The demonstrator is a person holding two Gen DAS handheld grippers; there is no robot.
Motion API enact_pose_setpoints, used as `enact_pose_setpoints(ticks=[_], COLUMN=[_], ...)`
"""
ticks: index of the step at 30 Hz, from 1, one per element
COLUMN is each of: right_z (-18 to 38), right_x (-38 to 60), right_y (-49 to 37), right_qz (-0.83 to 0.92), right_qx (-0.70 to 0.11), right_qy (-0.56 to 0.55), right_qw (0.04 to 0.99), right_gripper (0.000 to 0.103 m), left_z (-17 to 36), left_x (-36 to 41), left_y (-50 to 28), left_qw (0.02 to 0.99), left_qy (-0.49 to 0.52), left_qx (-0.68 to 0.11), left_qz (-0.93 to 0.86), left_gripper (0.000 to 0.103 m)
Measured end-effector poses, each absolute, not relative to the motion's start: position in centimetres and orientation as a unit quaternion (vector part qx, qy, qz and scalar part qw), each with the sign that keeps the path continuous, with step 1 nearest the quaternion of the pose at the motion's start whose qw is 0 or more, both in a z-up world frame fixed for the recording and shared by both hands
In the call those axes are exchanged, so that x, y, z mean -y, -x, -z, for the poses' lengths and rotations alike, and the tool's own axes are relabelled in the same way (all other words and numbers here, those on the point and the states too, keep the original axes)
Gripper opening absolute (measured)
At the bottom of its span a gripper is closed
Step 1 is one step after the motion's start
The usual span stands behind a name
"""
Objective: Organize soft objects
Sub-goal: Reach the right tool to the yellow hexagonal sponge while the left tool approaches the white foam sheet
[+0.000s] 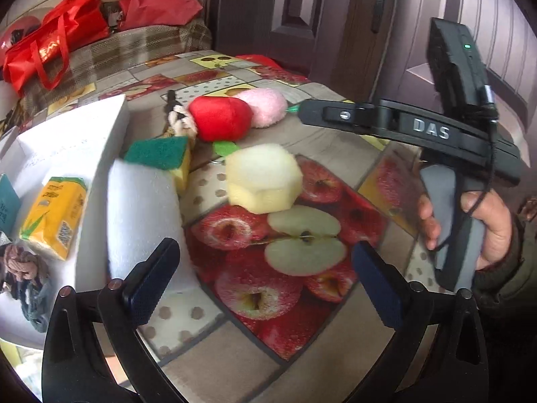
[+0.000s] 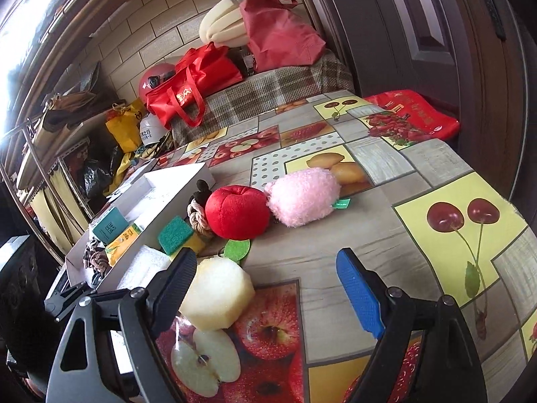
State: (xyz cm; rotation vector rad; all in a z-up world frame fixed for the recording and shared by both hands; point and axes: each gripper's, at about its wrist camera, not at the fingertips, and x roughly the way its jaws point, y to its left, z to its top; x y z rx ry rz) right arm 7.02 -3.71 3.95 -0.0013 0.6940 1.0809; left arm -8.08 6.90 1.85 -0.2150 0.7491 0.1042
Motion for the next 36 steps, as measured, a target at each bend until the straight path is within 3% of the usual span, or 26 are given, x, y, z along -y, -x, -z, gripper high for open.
enact_pose_setpoints(ticks=[5, 11, 17, 26, 30, 36], right_z=[-3.6, -3.3, -3.3, -3.2, -3.2, -3.2], right_x=[4.4, 4.9, 4.9, 5.0, 5.0, 5.1], right_y=[-8.1, -8.7, -8.9, -9.0, -9.1, -9.2], right_qz=[-0.500, -0.496, -0.496, -0.496, -0.496, -0.496], right_qx=[-0.343, -0.353, -0.355, -0.356, -0.356, -0.356], right_qy=[-0.033, -0.051, -0.055, -0.056, -0.056, -0.056], right_qw=[0.795, 0.791, 0.790, 0.790, 0.790, 0.790], right_gripper=[0.086, 0.086, 0.086, 0.086, 0.086, 0.086], left_z=[-4.1, -2.7, -1.6, -2.1, -3.1, -1.5], left_x=[-6.2, -9.6, -9.1, -7.1, -7.1, -8.3], left_y=[10.3, 9.1, 7.0, 7.8, 8.8, 7.4], left_qw=[0.942, 0.915, 0.896, 0.920, 0.924, 0.894], left_qy=[0.071, 0.112, 0.079, 0.094, 0.082, 0.090], left_qx=[-0.297, -0.344, -0.383, -0.366, -0.334, -0.390], left_qz=[-0.136, -0.178, -0.211, -0.103, -0.169, -0.200], left_gripper=[0.102, 0.102, 0.102, 0.102, 0.102, 0.102])
